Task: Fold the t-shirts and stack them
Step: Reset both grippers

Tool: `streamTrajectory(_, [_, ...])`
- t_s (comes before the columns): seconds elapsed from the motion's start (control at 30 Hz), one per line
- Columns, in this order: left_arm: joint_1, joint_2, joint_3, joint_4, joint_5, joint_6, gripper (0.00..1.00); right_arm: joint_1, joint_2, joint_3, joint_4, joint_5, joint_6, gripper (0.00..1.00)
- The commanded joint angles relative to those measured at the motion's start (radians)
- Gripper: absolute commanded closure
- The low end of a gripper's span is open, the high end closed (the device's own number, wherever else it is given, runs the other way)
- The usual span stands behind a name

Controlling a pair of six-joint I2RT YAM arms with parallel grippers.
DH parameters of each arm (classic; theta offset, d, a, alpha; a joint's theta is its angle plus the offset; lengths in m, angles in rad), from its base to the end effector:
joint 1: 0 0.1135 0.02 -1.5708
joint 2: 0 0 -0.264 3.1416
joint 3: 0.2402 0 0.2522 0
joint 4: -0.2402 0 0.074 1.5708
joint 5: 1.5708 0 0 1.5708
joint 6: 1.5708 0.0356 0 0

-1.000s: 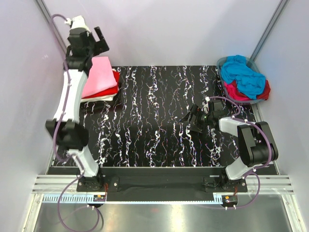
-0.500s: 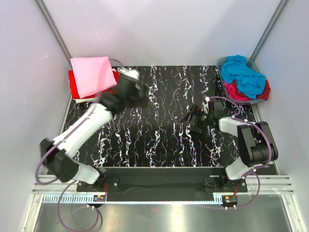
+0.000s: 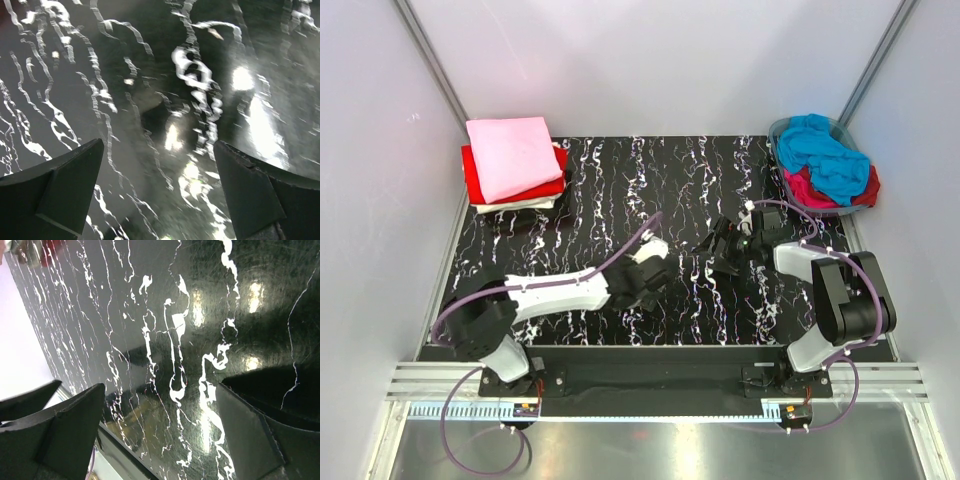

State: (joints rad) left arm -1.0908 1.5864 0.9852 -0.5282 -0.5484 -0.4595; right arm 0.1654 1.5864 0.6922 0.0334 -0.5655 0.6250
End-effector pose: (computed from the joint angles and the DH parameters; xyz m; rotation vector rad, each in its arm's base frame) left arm 0.1571 -0.2617 0.1940 0.6137 2.3772 0.1076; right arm 0.2850 0.0669 0.1451 0.3082 2.5027 1.0301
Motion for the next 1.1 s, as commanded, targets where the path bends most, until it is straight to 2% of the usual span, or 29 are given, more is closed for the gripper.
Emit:
streamTrajectory(0.0, [0.006, -0.156, -0.074, 0.241, -0.065, 0.039, 0.01, -0.004, -0.058, -0.031, 0.049, -0.014, -0.015, 0.0])
streamTrajectory(0.03, [0.0, -0.201, -0.113, 0.335, -0.073, 0.048, 0.01, -0.006, -0.077, -0.045, 0.062, -0.013, -0.01, 0.0])
streamTrajectory(0.07, [-0.004, -0.298, -0.196, 0.379, -0.114, 0.05, 0.01, -0.006, -0.124, -0.059, 0.072, -0.004, -0.008, 0.0])
streamTrajectory(0.13, [-0.008, -0.397, -0.305, 0.475, -0.201, 0.053, 0.01, -0.006, -0.201, -0.123, 0.103, 0.039, 0.007, 0.0])
streamTrajectory(0.17, [-0.008, -0.48, -0.328, 0.485, -0.244, 0.05, 0.01, -0.006, -0.309, -0.15, 0.112, 0.061, 0.013, 0.0])
streamTrajectory(0.23, [-0.006, -0.549, -0.402, 0.514, -0.319, 0.045, 0.01, -0.004, -0.454, -0.249, 0.132, 0.146, 0.04, 0.0])
streamTrajectory(0.27, [-0.003, -0.598, -0.434, 0.555, -0.308, 0.062, 0.01, -0.003, -0.612, -0.282, 0.134, 0.174, 0.048, 0.0])
streamTrajectory(0.33, [0.022, -0.614, -0.468, 0.618, -0.245, 0.085, 0.01, -0.001, -0.768, -0.364, 0.106, 0.263, 0.07, 0.0])
streamTrajectory(0.37, [0.031, -0.591, -0.452, 0.593, -0.264, 0.065, 0.01, -0.001, -0.896, -0.384, 0.097, 0.289, 0.073, 0.0])
streamTrajectory(0.43, [0.083, -0.524, -0.384, 0.45, -0.289, -0.054, 0.01, 0.0, -1.006, -0.416, 0.063, 0.323, 0.074, 0.0])
streamTrajectory(0.5, [0.162, -0.485, -0.361, 0.422, -0.225, -0.071, 0.01, -0.001, -1.023, -0.421, 0.045, 0.335, 0.074, 0.0])
streamTrajectory(0.57, [0.183, -0.457, -0.342, 0.412, -0.186, -0.071, 0.01, -0.001, -0.994, -0.413, 0.042, 0.335, 0.071, 0.0])
streamTrajectory(0.73, [0.184, -0.497, -0.379, 0.439, -0.185, -0.073, 0.01, -0.001, -0.895, -0.388, 0.072, 0.308, 0.067, 0.0])
streamTrajectory(1.07, [0.189, -0.586, -0.442, 0.481, -0.185, -0.084, 0.01, -0.001, -0.829, -0.369, 0.092, 0.282, 0.07, 0.0])
